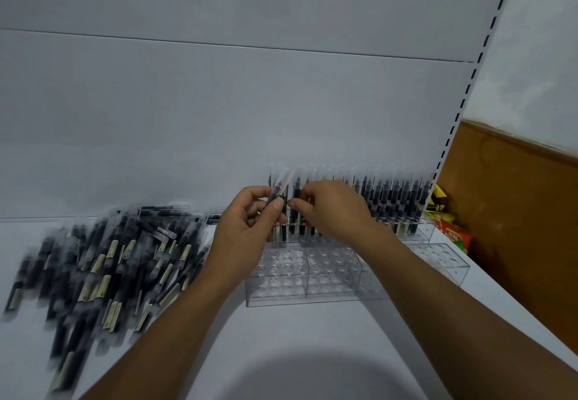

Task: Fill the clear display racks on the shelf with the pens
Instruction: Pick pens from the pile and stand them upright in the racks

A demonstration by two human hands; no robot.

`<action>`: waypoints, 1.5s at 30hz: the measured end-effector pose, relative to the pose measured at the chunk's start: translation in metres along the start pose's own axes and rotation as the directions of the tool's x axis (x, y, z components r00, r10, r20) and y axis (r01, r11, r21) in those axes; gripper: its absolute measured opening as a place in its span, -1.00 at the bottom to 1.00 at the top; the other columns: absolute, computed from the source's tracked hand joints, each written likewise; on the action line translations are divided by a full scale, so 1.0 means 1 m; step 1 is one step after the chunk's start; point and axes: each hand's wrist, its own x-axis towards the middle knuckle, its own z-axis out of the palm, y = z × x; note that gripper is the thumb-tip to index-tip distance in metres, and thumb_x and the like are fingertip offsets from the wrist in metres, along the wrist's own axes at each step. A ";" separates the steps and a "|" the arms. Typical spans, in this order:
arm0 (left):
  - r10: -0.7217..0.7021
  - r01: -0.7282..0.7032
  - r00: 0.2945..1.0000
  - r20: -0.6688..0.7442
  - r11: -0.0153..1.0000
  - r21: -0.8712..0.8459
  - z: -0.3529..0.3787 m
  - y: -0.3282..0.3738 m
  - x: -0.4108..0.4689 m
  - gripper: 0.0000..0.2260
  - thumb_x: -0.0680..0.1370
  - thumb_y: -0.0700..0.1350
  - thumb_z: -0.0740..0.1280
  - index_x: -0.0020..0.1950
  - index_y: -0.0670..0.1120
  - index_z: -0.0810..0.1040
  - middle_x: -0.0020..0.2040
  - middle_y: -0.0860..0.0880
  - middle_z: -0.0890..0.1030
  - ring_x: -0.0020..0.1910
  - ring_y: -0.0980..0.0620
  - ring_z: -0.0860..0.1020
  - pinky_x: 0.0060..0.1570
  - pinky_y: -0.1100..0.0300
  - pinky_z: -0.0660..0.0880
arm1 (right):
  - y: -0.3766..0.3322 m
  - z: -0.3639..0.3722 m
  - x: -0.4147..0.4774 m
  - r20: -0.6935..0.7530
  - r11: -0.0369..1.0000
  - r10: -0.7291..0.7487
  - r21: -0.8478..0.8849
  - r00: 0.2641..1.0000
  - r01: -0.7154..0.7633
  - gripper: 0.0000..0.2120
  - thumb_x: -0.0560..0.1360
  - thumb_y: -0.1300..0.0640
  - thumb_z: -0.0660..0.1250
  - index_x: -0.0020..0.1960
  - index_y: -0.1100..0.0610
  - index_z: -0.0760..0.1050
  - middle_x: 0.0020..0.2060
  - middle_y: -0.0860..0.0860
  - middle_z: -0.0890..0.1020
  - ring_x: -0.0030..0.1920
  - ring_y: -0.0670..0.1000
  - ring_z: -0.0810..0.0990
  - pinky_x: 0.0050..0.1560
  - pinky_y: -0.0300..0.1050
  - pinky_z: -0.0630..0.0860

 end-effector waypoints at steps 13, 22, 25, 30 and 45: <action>0.006 -0.006 1.000 -0.007 1.000 0.029 0.000 -0.001 -0.001 -0.86 0.58 -0.12 0.32 0.12 -0.02 0.57 -0.22 0.10 0.68 -0.37 0.26 0.53 -0.36 0.40 0.45 | -0.004 -0.004 -0.001 0.003 1.000 0.021 -0.021 1.000 -0.021 -0.67 0.57 -0.15 0.27 -0.28 0.00 0.45 -0.36 -0.05 0.56 -0.33 -0.01 0.53 -0.31 -0.18 0.42; -0.002 0.002 1.000 -0.006 1.000 0.015 0.000 -0.001 0.000 -0.87 0.57 -0.11 0.33 0.10 0.02 0.57 -0.20 0.06 0.68 -0.39 0.21 0.52 -0.35 0.38 0.47 | 0.000 -0.006 0.002 0.112 0.992 0.022 0.119 0.994 -0.035 -0.68 0.57 -0.09 0.29 -0.32 0.00 0.51 -0.42 -0.10 0.59 -0.40 -0.09 0.53 -0.29 -0.17 0.47; 0.005 -0.005 1.000 -0.005 1.000 0.005 -0.001 -0.002 0.000 -0.88 0.57 -0.12 0.33 0.07 0.05 0.56 -0.23 0.07 0.68 -0.40 0.20 0.51 -0.35 0.38 0.47 | -0.001 0.003 -0.001 0.118 0.999 0.029 0.027 0.993 -0.032 -0.70 0.57 -0.11 0.28 -0.27 0.01 0.51 -0.36 -0.07 0.59 -0.34 -0.04 0.54 -0.31 -0.19 0.40; 0.003 -0.003 1.000 -0.003 1.000 0.005 -0.001 -0.003 0.000 -0.89 0.57 -0.11 0.34 0.07 0.06 0.56 -0.22 0.09 0.67 -0.40 0.20 0.50 -0.34 0.37 0.47 | 0.002 -0.003 -0.010 0.127 0.993 0.044 0.105 0.991 -0.057 -0.73 0.54 -0.15 0.31 -0.15 0.02 0.61 -0.31 -0.07 0.64 -0.32 -0.08 0.56 -0.23 -0.15 0.50; 0.122 -0.130 0.991 0.049 0.967 0.220 -0.004 -0.005 -0.001 -0.89 0.54 0.06 0.36 0.04 0.26 0.58 -0.15 0.07 0.65 -0.17 0.03 0.61 -0.23 0.14 0.55 | -0.011 -0.013 -0.037 -0.010 0.538 0.048 0.843 0.999 -0.017 -0.89 0.52 0.03 0.41 -0.07 0.05 0.66 -0.33 -0.01 0.57 -0.36 -0.14 0.48 -0.31 -0.25 0.44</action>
